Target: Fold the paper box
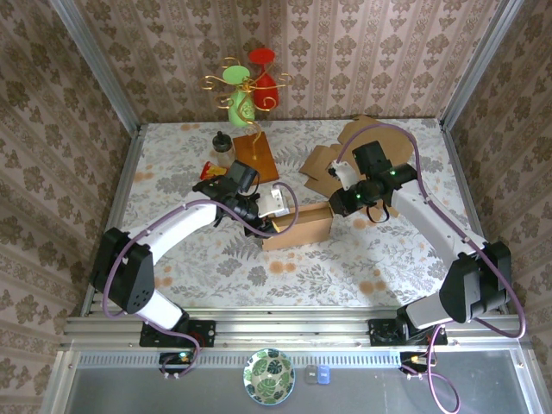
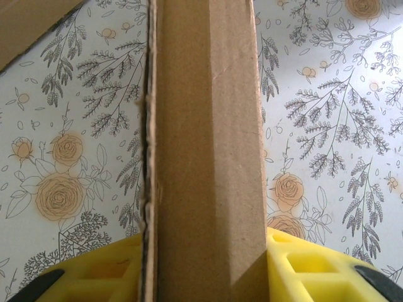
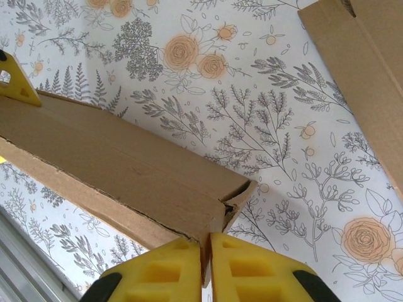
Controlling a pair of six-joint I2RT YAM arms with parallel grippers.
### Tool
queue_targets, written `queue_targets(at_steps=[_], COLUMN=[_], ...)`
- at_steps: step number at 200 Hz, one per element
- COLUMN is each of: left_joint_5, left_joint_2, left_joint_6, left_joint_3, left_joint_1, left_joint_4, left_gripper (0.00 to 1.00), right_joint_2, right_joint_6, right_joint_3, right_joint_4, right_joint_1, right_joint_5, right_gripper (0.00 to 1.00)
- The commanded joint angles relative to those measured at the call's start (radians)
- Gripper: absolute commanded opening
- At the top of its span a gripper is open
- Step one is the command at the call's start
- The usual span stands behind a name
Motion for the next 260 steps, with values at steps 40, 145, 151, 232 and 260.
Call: queue_targets(at_steps=[40, 145, 151, 232, 260], left_joint_5=[0.03, 0.016, 0.015, -0.024, -0.013], left_joint_2=[0.008, 0.006, 0.006, -0.002, -0.007], left_joint_6=[-0.05, -0.088, -0.086, -0.087, -0.12], left_joint_3=[0.016, 0.011, 0.011, 0.009, 0.002], left_joint_1=[0.011, 0.009, 0.009, 0.003, 0.003], left_joint_4=[0.009, 0.042, 0.042, 0.048, 0.072], left_gripper=[0.38, 0.37, 0.37, 0.42, 0.44], right_joint_2=[-0.05, -0.129, -0.122, -0.112, -0.131], right_joint_6=[0.083, 0.384, 0.387, 0.385, 0.377], right_joint_3=[-0.024, -0.117, -0.111, -0.109, -0.177], right_joint_4=[0.011, 0.142, 0.138, 0.126, 0.182], right_joint_1=[0.04, 0.143, 0.143, 0.148, 0.172], right_joint_5=[0.116, 0.26, 0.258, 0.267, 0.305], right_gripper=[0.02, 0.0, 0.0, 0.0, 0.0])
